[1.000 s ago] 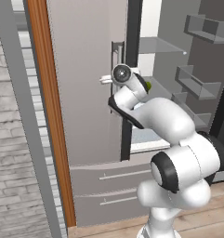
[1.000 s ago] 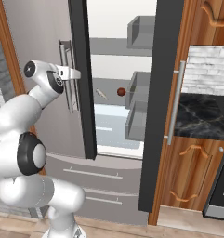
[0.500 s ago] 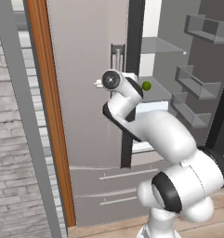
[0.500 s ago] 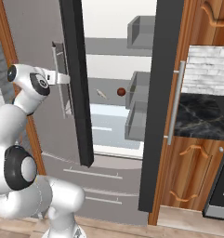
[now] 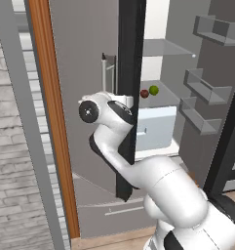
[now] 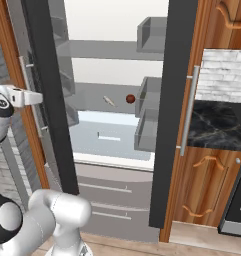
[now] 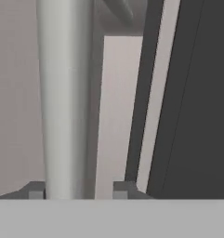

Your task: Open the fridge, remove the apple, lime, and fish, and place them on any counter.

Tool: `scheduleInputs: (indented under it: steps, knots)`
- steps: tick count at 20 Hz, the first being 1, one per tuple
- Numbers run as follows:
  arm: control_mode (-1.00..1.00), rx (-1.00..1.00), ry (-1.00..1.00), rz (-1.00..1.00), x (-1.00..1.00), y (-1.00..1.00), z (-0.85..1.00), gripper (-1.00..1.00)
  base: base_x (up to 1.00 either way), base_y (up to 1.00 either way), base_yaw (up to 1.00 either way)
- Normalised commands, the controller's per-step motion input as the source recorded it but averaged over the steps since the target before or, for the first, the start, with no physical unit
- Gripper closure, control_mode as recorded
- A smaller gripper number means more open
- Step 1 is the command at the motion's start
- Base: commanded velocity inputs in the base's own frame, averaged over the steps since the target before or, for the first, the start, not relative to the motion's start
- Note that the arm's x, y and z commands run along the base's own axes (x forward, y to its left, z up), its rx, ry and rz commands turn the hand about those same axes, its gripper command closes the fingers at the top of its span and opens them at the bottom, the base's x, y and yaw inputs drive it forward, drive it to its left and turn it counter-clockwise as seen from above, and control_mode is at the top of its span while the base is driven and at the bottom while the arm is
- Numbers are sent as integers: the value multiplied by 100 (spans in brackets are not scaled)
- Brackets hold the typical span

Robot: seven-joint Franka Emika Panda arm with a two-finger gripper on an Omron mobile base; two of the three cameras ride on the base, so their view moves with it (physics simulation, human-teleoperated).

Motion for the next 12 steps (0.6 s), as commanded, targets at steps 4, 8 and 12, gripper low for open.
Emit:
scheduleInputs:
  steps: [4,8,12]
  knots:
    - [-100,0,-1,-4,-25,55,-16,100,0,0,0]
    - [-100,0,0,-3,0,51,-36,100,0,0,0]
    - [-100,0,0,-5,0,61,-39,-100,0,0,0]
